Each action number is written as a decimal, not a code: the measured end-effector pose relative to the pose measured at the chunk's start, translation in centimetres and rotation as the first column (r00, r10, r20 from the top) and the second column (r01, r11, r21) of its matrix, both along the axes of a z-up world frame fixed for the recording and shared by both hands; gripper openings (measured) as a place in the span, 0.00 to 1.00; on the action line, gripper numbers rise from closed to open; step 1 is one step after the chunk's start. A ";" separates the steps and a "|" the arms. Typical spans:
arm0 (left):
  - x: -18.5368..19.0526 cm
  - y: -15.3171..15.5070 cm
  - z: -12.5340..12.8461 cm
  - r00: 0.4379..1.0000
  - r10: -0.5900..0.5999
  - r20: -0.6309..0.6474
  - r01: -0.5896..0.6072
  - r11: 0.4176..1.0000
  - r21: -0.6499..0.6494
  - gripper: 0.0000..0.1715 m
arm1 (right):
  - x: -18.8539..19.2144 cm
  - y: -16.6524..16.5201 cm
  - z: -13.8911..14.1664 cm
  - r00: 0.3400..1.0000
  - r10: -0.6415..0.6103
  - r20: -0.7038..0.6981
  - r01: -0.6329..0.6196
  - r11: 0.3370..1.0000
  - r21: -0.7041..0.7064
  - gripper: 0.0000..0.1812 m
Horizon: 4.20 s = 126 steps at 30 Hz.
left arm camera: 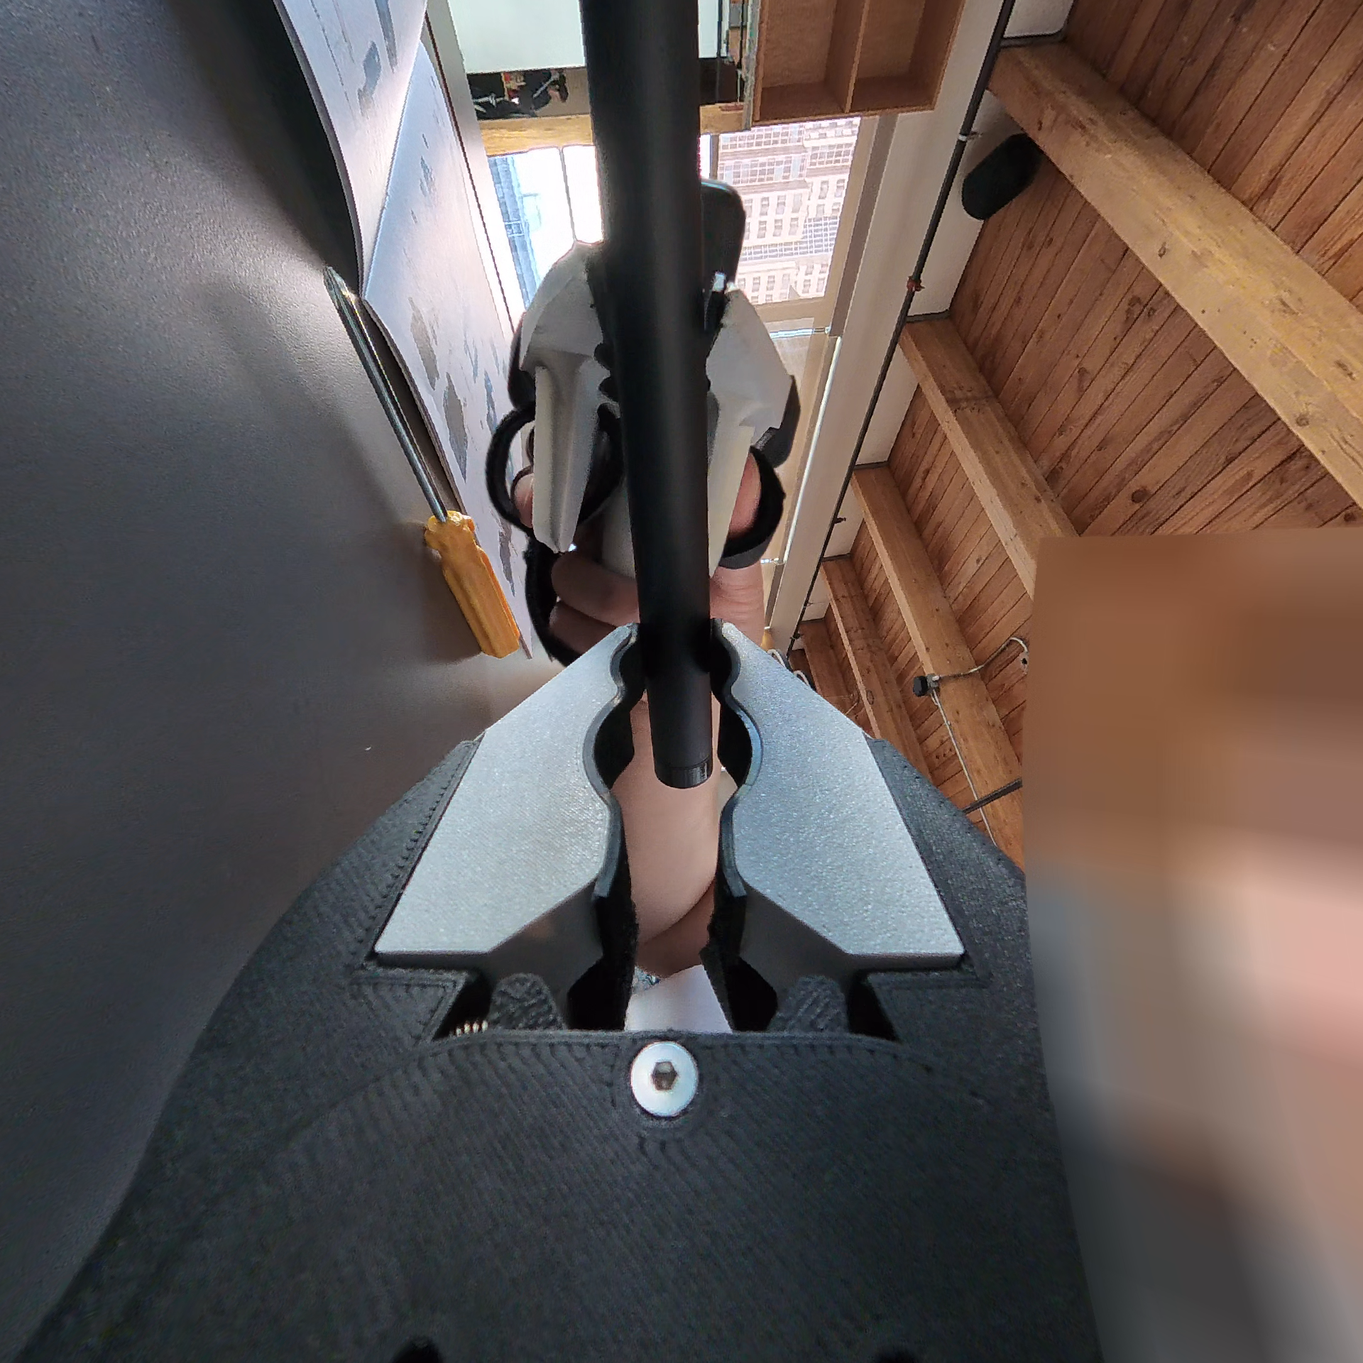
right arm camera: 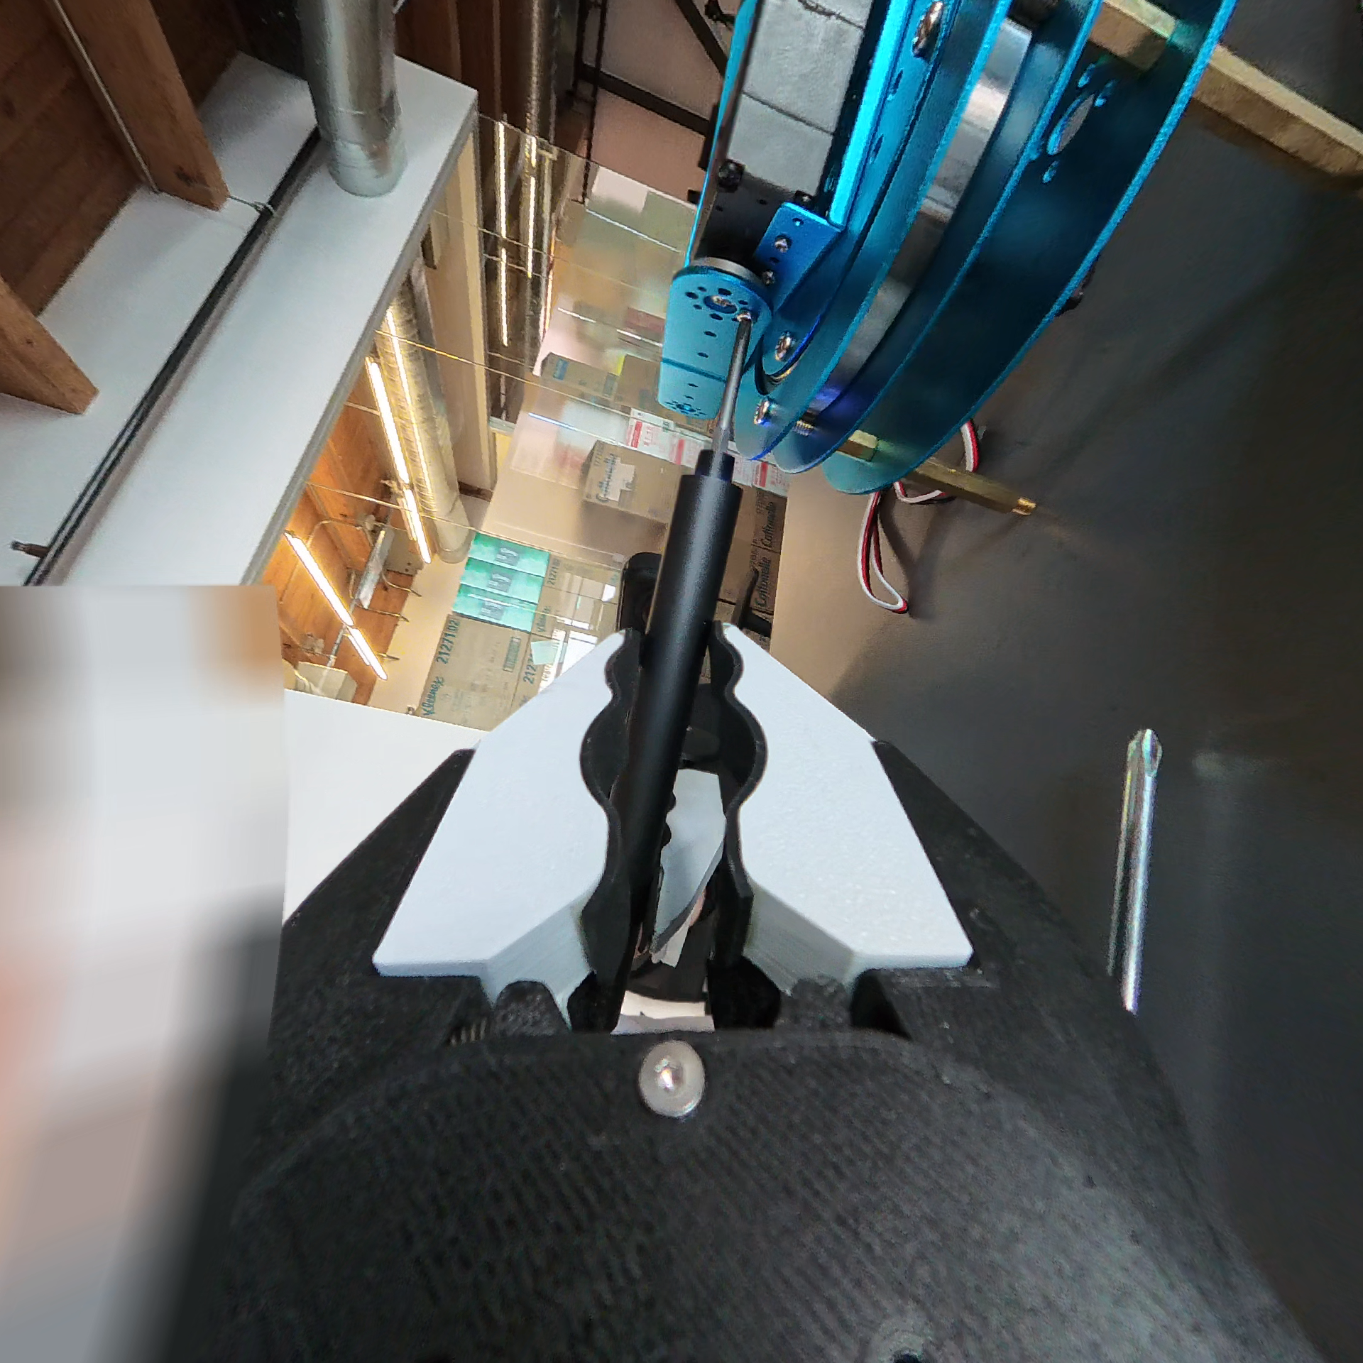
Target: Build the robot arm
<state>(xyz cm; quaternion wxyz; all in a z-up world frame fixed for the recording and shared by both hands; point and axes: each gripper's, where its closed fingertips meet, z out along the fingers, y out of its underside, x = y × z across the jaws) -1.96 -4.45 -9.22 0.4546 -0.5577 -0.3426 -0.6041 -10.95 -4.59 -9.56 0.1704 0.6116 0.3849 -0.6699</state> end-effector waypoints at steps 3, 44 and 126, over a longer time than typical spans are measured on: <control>0.0 0.0 0.0 1.000 -0.002 -0.002 0.002 1.000 -0.004 0.10 | 0.1 -0.1 0.0 1.000 0.016 0.010 -0.016 0.999 0.039 0.10; 11.7 0.5 -0.9 0.961 -0.268 -0.072 0.268 0.963 -0.011 0.10 | 10.3 -2.2 -0.4 0.994 0.107 0.027 -0.107 0.994 0.014 0.09; -22.7 7.7 -1.3 0.224 -0.851 -0.475 0.906 0.361 -0.220 0.14 | -4.2 2.2 -2.2 -0.178 -0.984 -0.025 0.966 -0.179 0.187 0.24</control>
